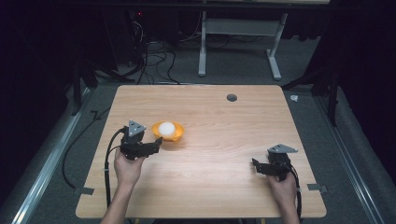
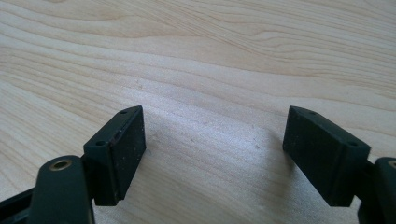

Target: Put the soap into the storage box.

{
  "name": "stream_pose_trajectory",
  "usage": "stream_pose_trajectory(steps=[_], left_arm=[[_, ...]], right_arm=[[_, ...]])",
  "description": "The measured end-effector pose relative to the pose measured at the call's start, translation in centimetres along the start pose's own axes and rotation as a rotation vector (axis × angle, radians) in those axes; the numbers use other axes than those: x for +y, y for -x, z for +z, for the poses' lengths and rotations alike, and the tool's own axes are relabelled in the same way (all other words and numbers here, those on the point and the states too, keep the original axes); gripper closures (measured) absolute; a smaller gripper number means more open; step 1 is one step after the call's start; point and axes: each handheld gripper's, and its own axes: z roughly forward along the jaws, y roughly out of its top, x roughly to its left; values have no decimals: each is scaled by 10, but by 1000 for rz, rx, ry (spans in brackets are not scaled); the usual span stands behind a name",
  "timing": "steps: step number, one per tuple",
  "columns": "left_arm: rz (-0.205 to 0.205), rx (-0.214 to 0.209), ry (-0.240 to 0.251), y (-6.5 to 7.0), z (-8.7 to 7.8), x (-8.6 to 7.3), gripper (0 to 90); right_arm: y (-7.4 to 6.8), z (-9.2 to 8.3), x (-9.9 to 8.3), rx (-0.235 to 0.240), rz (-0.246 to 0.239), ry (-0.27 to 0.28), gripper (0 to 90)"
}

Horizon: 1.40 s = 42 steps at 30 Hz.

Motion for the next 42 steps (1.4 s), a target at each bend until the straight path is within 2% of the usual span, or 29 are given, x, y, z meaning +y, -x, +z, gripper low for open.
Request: stream_pose_trajectory(steps=[9, 19, 42], left_arm=[[-31, -5, 14, -1, -2, -7, 228], [-42, 18, 4, -5, -5, -17, 228], [-84, 23, -8, -10, -9, -39, 228]], right_arm=[[0, 0, 0, 0, 0, 0, 221], [0, 0, 0, 0, 0, 0, 221], [0, 0, 0, 0, 0, 0, 221]])
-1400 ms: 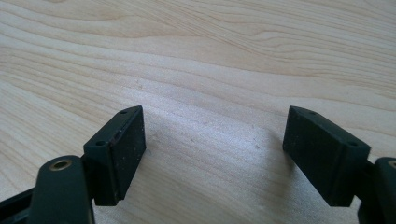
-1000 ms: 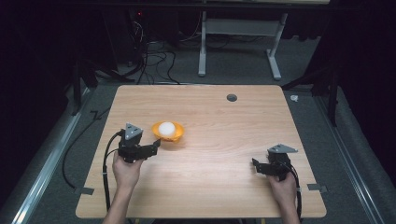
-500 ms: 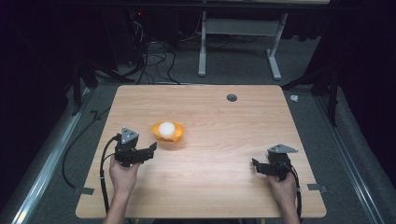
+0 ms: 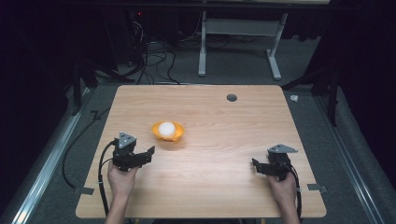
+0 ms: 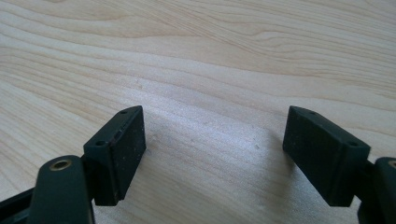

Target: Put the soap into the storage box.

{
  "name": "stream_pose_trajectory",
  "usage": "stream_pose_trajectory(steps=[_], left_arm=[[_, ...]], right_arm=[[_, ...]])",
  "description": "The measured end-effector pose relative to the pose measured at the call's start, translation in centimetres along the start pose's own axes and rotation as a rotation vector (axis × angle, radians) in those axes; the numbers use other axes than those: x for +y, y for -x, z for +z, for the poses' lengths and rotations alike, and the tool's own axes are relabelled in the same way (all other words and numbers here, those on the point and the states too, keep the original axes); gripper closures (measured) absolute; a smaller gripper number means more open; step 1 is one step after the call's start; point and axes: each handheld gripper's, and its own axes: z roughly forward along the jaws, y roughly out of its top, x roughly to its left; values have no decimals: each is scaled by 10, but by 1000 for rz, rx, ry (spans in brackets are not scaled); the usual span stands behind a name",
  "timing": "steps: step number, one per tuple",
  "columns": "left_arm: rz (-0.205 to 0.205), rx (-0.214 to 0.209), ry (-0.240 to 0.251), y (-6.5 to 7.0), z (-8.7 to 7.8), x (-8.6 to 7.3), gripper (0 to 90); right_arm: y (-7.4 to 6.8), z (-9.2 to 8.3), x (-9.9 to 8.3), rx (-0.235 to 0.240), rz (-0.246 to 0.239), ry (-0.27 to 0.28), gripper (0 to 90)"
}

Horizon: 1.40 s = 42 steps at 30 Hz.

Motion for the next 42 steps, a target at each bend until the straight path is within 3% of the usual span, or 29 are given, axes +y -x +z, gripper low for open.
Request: stream_pose_trajectory(steps=[30, 42], left_arm=[[-66, -16, -65, -7, 9, -30, 229], [-90, -2, -87, -12, 14, -40, 224]], right_arm=[[0, 0, 0, 0, 0, 0, 221], [0, 0, 0, 0, 0, 0, 221]])
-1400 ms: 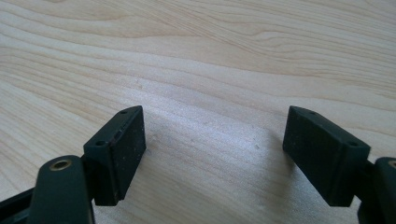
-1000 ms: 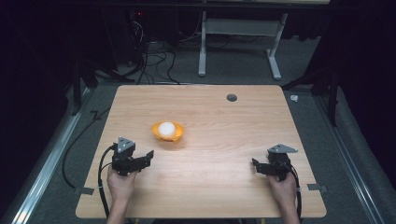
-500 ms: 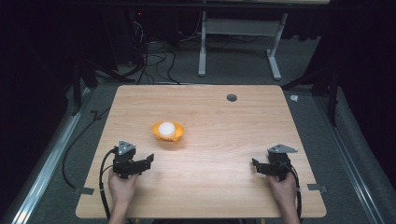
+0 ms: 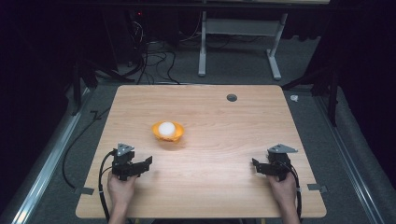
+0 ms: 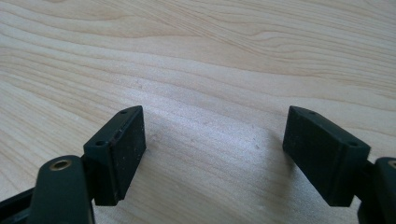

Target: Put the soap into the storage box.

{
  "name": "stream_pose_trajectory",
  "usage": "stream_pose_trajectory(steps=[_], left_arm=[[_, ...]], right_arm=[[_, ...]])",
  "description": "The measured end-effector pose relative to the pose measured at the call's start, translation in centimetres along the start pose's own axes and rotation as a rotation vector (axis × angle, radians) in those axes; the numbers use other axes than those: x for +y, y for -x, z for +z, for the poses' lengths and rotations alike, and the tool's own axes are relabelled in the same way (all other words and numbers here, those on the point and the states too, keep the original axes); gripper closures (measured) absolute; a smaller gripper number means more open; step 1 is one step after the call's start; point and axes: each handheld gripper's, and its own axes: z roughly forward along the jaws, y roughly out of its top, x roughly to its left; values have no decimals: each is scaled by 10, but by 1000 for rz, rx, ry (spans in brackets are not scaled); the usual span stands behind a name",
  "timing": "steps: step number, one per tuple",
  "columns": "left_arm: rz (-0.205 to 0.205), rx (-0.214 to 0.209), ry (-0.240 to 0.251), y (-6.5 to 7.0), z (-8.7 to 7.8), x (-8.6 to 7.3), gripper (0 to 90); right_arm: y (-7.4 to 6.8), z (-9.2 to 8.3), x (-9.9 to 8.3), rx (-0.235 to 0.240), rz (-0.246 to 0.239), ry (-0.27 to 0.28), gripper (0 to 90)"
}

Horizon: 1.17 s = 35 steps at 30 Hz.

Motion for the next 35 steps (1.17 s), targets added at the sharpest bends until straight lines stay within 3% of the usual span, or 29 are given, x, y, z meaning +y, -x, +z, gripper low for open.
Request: stream_pose_trajectory(steps=[13, 20, 25, 29, 35], left_arm=[[-14, 16, -23, -3, 8, -12, 222], [0, 43, -43, -3, 17, -19, 223], [16, 66, -30, -1, 21, -19, 219], [75, 102, -25, 4, 26, -20, 181], [72, 99, -24, 4, 27, -20, 173]], right_arm=[[0, 0, 0, 0, 2, 1, 222], [0, 0, 0, 0, 2, 1, 222], [0, 0, 0, -1, 2, 1, 222], [0, 0, 0, -1, 2, 1, 222], [0, 0, 0, -1, 2, 1, 222]])
